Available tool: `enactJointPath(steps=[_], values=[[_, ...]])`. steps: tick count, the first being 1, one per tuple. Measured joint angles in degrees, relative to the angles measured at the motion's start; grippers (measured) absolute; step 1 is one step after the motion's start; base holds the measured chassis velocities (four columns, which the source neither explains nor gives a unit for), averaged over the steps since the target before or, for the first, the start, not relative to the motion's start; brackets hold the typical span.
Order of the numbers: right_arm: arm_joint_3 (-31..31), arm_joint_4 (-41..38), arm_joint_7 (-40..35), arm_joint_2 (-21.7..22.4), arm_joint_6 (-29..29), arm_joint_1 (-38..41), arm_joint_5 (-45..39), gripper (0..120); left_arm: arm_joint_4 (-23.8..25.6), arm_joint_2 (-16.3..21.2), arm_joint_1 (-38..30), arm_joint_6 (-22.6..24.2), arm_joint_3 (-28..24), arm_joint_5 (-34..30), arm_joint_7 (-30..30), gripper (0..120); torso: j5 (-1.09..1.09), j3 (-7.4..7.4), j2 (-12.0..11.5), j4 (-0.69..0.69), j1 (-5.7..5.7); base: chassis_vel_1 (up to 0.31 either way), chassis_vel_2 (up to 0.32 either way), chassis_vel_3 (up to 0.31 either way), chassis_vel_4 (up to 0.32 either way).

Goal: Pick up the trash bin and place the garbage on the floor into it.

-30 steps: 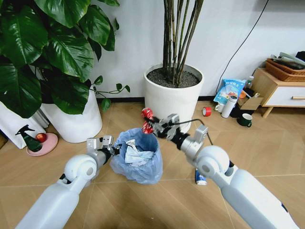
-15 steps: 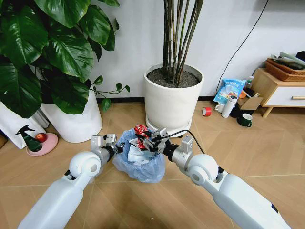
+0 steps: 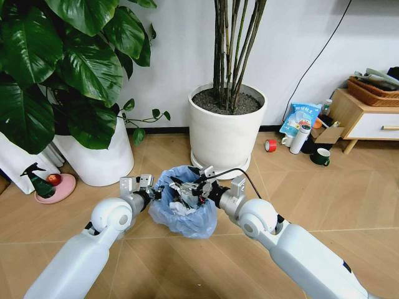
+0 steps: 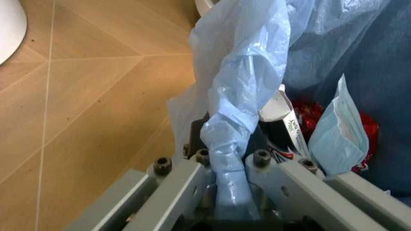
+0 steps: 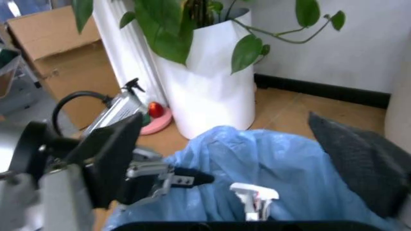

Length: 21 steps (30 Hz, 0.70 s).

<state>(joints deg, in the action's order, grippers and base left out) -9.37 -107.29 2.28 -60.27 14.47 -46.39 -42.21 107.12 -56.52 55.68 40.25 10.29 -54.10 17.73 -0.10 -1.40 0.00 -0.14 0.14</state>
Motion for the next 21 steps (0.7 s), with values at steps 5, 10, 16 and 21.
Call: enactJointPath(steps=[5, 10, 16, 21], values=[[3.54, -1.05, -4.15, 0.59, 0.09, -1.76, 1.94, 100, 0.6, 0.15, 1.22, -0.08, 0.94, 0.7, -0.17, 0, 0.0, 0.0, 0.0, 0.0, 0.0, 0.0, 0.0, 0.0, 0.0], [11.96, 0.23, -5.75, 3.55, 0.41, -7.1, 5.22, 100, 1.14, 0.04, 2.68, -0.36, 1.67, 2.42, -1.05, 0, 0.0, 0.0, 0.0, 0.0, 0.0, 0.0, 0.0, 0.0, 0.0], [25.4, 4.51, -5.51, 4.57, 0.45, -19.14, 7.14, 100, 1.87, 0.16, 3.61, -0.61, 2.53, 3.05, -1.45, 0, -0.01, 0.01, 0.0, -0.02, -0.01, 0.0, 0.0, 0.0, 0.0], [27.24, 6.63, -5.04, 3.82, -0.13, -21.03, 7.72, 100, 2.08, 0.12, 3.79, -0.68, 2.51, 3.16, -1.51, 0, -0.04, 0.01, 0.01, 0.01, -0.01, 0.0, 0.0, 0.0, 0.0]])
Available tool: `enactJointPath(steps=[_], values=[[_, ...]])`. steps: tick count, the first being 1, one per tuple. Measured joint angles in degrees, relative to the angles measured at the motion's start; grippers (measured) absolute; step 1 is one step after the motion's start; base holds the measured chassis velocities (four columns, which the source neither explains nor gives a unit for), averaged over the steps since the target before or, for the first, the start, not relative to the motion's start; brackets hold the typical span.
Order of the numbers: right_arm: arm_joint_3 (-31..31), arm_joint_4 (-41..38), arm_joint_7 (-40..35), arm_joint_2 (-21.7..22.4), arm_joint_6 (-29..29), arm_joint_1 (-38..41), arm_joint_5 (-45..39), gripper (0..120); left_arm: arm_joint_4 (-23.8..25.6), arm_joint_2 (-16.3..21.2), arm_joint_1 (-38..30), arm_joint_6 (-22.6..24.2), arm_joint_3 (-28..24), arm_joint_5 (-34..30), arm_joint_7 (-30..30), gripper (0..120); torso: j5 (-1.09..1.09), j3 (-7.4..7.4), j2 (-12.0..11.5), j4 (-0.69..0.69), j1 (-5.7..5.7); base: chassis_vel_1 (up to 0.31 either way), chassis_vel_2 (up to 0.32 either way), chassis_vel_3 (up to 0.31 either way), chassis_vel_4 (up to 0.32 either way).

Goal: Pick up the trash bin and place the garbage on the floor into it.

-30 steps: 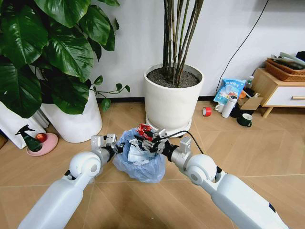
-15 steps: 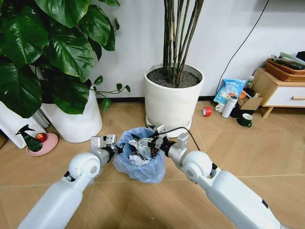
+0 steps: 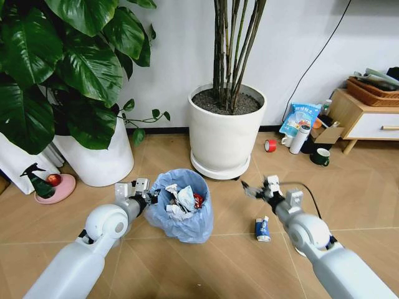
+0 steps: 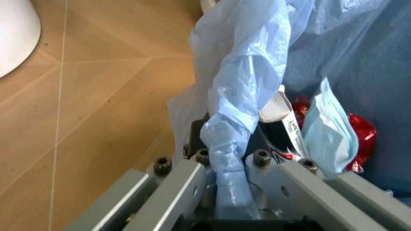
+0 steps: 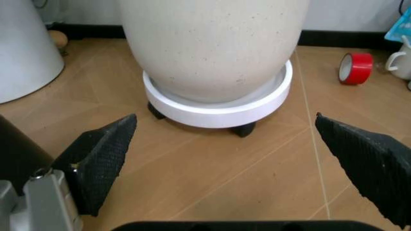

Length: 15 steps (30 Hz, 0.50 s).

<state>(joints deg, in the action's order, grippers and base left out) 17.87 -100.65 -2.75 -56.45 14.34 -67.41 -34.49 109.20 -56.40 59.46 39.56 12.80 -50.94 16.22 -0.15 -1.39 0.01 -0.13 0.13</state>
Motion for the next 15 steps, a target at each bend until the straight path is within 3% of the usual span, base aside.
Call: enactJointPath(steps=[2, 3, 4, 5, 8, 10, 13, 15], values=[[1.27, 1.61, 0.22, -0.77, -0.17, -0.72, 0.3, 100, 0.14, 0.05, 0.23, -0.01, -0.02, 0.09, -0.02, 0, 0.0, 0.01, 0.0, 0.06, -0.01, 0.0, 0.0, 0.0, 0.0], [2.49, 4.59, 0.3, -1.67, -0.2, -1.97, 0.77, 100, 0.33, 0.22, 0.5, -0.03, 0.0, 0.28, -0.03, 0, 0.01, 0.01, 0.0, 0.03, -0.01, 0.0, 0.0, 0.0, 0.0], [3.05, 7.83, 0.33, -2.95, -0.11, -3.08, 1.47, 100, 0.46, 0.37, 0.79, -0.06, 0.02, 0.47, -0.03, 0, 0.17, -0.03, -0.01, -0.06, 0.01, 0.0, 0.0, 0.0, 0.0], [3.56, 9.23, 0.06, -3.61, 0.02, -3.32, 1.85, 100, 0.55, 0.4, 0.95, -0.06, 0.0, 0.54, -0.05, 0, 0.17, -0.02, 0.0, 0.01, 0.01, 0.0, 0.0, 0.0, 0.0], [4.46, 11.58, -0.96, -4.98, 0.16, -3.71, 2.22, 100, 0.76, 0.41, 1.05, -0.09, 0.0, 0.68, -0.15, 0, -0.03, 0.0, 0.0, -0.04, 0.0, 0.0, 0.0, 0.0, 0.0], [5.24, 14.35, -1.34, -6.83, -0.62, -4.36, 2.79, 100, 0.95, 0.43, 1.18, -0.1, -0.04, 0.72, -0.18, 0, 0.12, 0.0, 0.0, -0.03, 0.0, 0.0, 0.0, 0.0, 0.0], [5.75, 15.24, -1.33, -7.43, -0.77, -4.62, 2.82, 100, 1.01, 0.52, 1.27, -0.1, -0.21, 0.72, -0.18, 0, -0.01, -0.01, 0.0, 0.0, 0.0, 0.0, 0.0, 0.0, 0.0], [5.91, 16.31, -1.25, -7.94, -0.64, -4.52, 2.81, 100, 1.06, 0.59, 1.24, -0.1, -0.24, 0.72, -0.18, 0, 0.05, 0.0, 0.0, 0.0, 0.0, 0.0, 0.0, 0.0, 0.0]])
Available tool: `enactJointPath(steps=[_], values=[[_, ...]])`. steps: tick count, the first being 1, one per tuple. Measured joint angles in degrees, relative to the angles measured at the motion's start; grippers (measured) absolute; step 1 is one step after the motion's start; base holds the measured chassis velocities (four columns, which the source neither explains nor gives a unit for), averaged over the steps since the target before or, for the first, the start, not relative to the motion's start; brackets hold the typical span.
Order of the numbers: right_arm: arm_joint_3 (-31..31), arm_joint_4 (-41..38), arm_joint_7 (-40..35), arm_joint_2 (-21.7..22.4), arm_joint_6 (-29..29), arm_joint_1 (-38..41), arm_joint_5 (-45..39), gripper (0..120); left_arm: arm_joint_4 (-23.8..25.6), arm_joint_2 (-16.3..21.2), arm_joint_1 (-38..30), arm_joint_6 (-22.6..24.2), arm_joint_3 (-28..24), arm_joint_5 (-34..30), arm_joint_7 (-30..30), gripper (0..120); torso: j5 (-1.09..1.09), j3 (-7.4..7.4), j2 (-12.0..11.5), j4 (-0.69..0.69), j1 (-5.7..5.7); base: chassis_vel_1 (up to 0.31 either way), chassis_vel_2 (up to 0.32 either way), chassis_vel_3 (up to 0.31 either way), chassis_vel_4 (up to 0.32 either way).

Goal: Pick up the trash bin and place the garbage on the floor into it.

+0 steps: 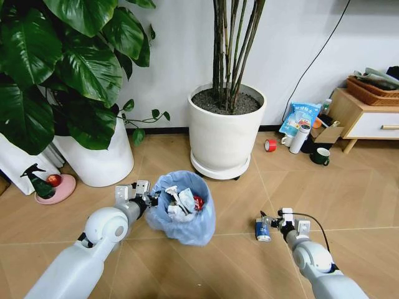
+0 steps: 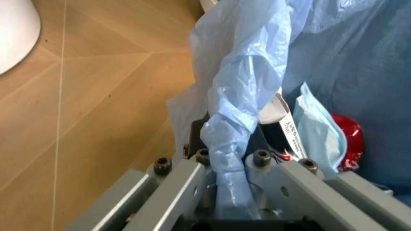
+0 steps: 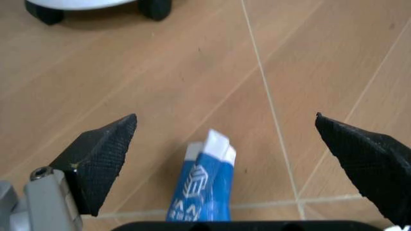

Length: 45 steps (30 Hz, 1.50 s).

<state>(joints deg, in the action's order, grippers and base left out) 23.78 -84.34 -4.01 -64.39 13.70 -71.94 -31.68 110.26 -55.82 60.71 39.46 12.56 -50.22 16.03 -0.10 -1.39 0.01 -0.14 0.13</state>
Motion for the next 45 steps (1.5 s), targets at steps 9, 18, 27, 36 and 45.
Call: enactJointPath(steps=[9, 18, 27, 36, 45], values=[[-0.75, 4.53, 0.8, -1.71, 0.36, 2.08, -0.87, 100, 0.15, 0.4, -0.27, 0.0, -0.03, -0.2, 0.0, 0, -0.02, -0.01, 0.0, -0.01, 0.0, 0.0, 0.0, 0.0, 0.0], [-3.48, 11.71, 1.28, -5.45, 0.12, 7.14, -1.24, 100, 0.56, 0.66, 0.01, 0.0, 0.06, -0.26, 0.03, 0, -0.02, -0.01, 0.0, 0.0, 0.0, 0.0, 0.0, 0.0, 0.0], [-5.42, 20.39, -0.53, -8.17, 1.19, 11.66, 0.42, 96, 1.03, 1.13, 0.47, 0.0, 0.32, -0.45, 0.14, 0, -0.03, -0.01, -0.01, -0.01, 0.0, 0.0, 0.0, 0.0, 0.0], [-5.3, 21.31, -1.25, -8.82, 0.89, 11.66, 0.69, 61, 1.07, 0.98, 0.55, -0.01, 0.23, -0.44, 0.17, 0, -0.04, -0.01, -0.01, -0.02, 0.0, 0.0, 0.0, 0.0, 0.0], [-5.02, 20.09, -1.63, -8.97, 0.56, 11.04, 0.88, 29, 1.27, 1.08, 0.75, -0.02, 0.27, -0.39, 0.22, 0, 0.0, -0.01, -0.01, -0.01, 0.0, 0.0, 0.0, 0.0, 0.0]])
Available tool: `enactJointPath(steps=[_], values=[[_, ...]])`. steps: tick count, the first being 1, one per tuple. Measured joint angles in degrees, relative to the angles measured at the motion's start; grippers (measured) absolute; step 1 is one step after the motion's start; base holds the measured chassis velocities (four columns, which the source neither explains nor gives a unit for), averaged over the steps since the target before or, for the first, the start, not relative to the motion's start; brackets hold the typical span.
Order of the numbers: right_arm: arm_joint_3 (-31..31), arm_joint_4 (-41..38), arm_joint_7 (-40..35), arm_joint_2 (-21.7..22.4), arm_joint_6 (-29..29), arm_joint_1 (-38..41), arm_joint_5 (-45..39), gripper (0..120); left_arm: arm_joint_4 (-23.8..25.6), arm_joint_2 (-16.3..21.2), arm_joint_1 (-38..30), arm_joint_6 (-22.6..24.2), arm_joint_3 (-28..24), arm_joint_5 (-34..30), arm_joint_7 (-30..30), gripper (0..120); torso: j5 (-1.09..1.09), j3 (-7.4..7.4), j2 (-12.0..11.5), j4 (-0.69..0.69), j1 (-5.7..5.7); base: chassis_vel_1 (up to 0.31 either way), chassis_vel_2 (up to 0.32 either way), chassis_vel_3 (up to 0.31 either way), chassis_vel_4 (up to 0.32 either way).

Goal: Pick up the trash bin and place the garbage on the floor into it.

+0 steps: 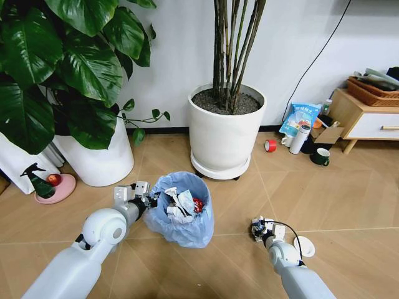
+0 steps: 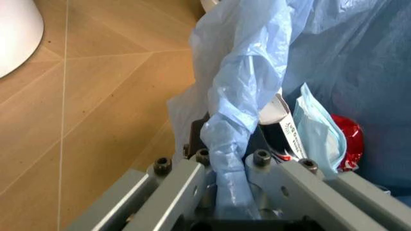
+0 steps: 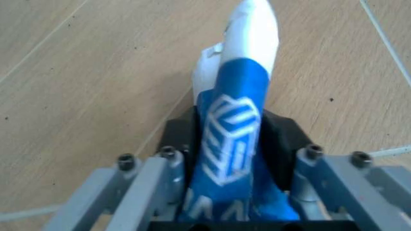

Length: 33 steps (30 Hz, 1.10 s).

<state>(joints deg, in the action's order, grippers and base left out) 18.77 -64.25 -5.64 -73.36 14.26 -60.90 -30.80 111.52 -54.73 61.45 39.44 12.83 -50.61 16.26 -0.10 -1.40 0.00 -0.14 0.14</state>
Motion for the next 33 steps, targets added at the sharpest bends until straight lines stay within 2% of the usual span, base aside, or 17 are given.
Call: enactJointPath(steps=[6, 12, 14, 18, 21, 22, 23, 24, 26, 28, 32, 33], values=[[0.65, -1.58, -0.29, 0.15, -0.31, -0.62, 0.7, 16, 0.28, -0.04, 0.16, -0.01, 0.0, 0.08, 0.01, 0, 0.0, 0.0, 0.0, 0.0, 0.0, 0.0, 0.0, 0.0, 0.0], [2.5, -6.01, -0.05, 1.04, -0.98, -1.59, 2.37, 15, 0.6, 0.16, 0.33, -0.02, 0.11, 0.1, 0.01, 0, 0.01, 0.0, 0.0, -0.01, 0.0, 0.0, 0.0, 0.0, 0.0], [4.02, -12.95, 0.29, 3.07, -1.28, -1.96, 2.57, 15, 0.77, 0.31, 0.42, -0.03, 0.16, 0.1, 0.01, 0, -0.01, 0.0, 0.0, -0.01, 0.0, 0.0, 0.0, 0.0, 0.0], [4.61, -17.6, 0.6, 5.0, -1.37, -1.81, 2.53, 15, 0.78, 0.28, 0.48, -0.05, 0.16, 0.15, 0.01, 0, -0.02, 0.0, 0.0, 0.0, 0.0, 0.0, 0.0, 0.0, 0.0], [4.85, -26.6, 1.45, 8.91, -1.38, -0.98, 1.03, 15, 0.78, 0.13, 0.5, -0.08, 0.15, 0.2, 0.09, 0, 0.0, 0.0, 0.0, 0.0, 0.0, 0.0, 0.0, 0.0, 0.0], [4.85, -26.6, 1.45, 8.91, -1.38, -0.98, 1.03, 15, 0.78, 0.13, 0.5, -0.08, 0.15, 0.2, 0.09, 0, 0.0, 0.0, 0.0, 0.0, 0.0, 0.0, 0.0, 0.0, 0.0], [4.38, -29.89, 1.8, 10.4, -1.33, -0.59, -0.1, 15, 0.78, 0.12, 0.46, -0.08, 0.15, 0.19, 0.1, 0, -0.04, 0.0, 0.0, -0.01, 0.0, 0.0, 0.0, 0.0, 0.0], [4.38, -29.89, 1.8, 10.4, -1.33, -0.59, -0.1, 15, 0.78, 0.12, 0.46, -0.08, 0.15, 0.19, 0.1, 0, -0.04, 0.0, 0.0, -0.01, 0.0, 0.0, 0.0, 0.0, 0.0], [1.53, -37.35, 2.42, 13.37, -0.85, 0.76, -3.36, 15, 0.66, 0.04, 0.19, -0.08, 0.1, 0.19, 0.1, 0, 0.0, 0.0, 0.0, -0.01, 0.0, 0.0, 0.0, 0.0, 0.0], [-1.28, -41.31, 2.63, 14.7, -0.24, 2.35, -5.9, 15, 0.4, -0.23, -0.02, -0.08, -0.14, 0.19, 0.1, 0, -0.03, 0.0, 0.0, 0.0, 0.0, 0.0, 0.0, 0.0, 0.0], [-4.4, -44.22, 3.04, 15.29, 0.59, 4.56, -8.42, 15, 0.13, -0.48, -0.26, -0.08, -0.38, 0.19, 0.11, 0, 0.0, 0.0, 0.0, -0.01, 0.0, 0.0, 0.0, 0.0, 0.0], [-7.31, -45.64, 3.11, 15.66, 0.94, 6.69, -10.39, 15, -0.01, -0.63, -0.39, -0.08, -0.54, 0.19, 0.11, 0, -0.03, 0.0, 0.0, 0.0, 0.0, 0.0, 0.0, 0.0, 0.0]])
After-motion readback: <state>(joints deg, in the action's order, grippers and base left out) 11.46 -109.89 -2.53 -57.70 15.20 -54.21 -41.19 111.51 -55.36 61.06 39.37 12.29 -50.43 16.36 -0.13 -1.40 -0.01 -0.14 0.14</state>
